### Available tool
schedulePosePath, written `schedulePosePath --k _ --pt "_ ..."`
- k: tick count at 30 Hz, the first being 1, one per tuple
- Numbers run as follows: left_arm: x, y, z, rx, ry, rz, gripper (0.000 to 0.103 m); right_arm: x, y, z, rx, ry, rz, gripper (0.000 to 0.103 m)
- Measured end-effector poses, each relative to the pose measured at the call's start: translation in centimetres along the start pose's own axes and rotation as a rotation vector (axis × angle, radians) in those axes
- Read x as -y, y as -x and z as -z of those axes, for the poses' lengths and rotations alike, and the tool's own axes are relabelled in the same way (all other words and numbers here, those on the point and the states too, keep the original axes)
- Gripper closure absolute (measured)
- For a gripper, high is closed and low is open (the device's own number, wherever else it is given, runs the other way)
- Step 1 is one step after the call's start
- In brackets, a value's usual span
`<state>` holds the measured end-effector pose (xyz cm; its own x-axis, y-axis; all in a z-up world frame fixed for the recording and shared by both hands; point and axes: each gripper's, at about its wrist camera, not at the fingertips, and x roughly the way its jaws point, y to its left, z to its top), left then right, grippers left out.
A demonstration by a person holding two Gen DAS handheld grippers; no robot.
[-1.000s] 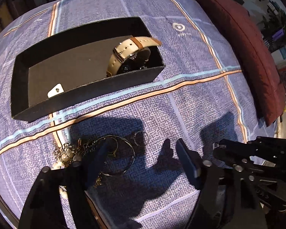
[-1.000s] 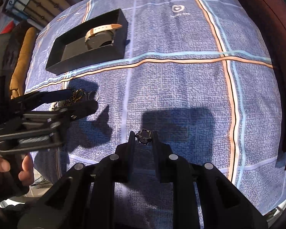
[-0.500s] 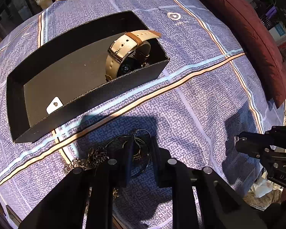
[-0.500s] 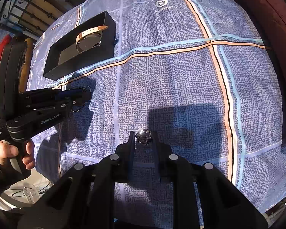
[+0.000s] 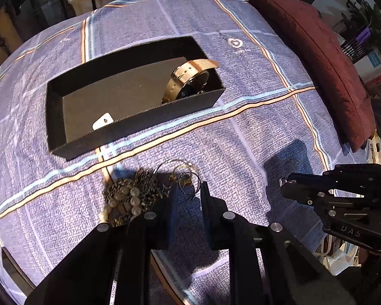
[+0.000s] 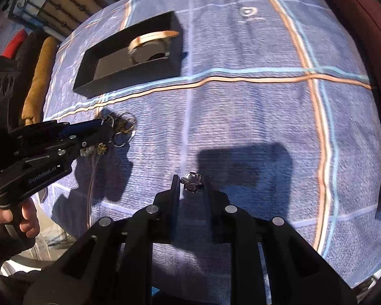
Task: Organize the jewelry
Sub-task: 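Grasp the silver hoop ring from the jewelry pile with the left tool, then drop the silver ring into the box with left tool while right drops charm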
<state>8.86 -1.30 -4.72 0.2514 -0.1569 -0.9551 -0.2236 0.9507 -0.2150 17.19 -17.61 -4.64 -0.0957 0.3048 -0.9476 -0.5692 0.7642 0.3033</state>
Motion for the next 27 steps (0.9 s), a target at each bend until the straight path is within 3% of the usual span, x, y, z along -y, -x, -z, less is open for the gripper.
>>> schedulePosePath --k 3,8,17,21,27 --pt "-0.7 0.3 1.3 -0.014 0.062 -0.002 0.086 -2.3 -0.5 -0.9 -0.012 0.076 -0.010 0.084" --pt "-2.2 2.3 1.2 0.029 0.121 -0.014 0.086 -5.7 0.8 -4.3 0.049 0.171 -0.027 0.084" --pt "-4.8 5.4 -5.4 0.155 0.159 -0.051 0.086 -8.7 3.8 -13.5 0.194 0.245 -0.024 0.084" --pt "-5.2 4.1 -7.9 0.145 0.173 -0.065 0.086 -8.9 3.5 -16.2 0.204 0.246 -0.012 0.084" --pt "-5.8 1.8 -8.2 0.091 0.195 -0.071 0.086 -8.6 1.2 -17.1 0.157 0.238 0.000 0.084"
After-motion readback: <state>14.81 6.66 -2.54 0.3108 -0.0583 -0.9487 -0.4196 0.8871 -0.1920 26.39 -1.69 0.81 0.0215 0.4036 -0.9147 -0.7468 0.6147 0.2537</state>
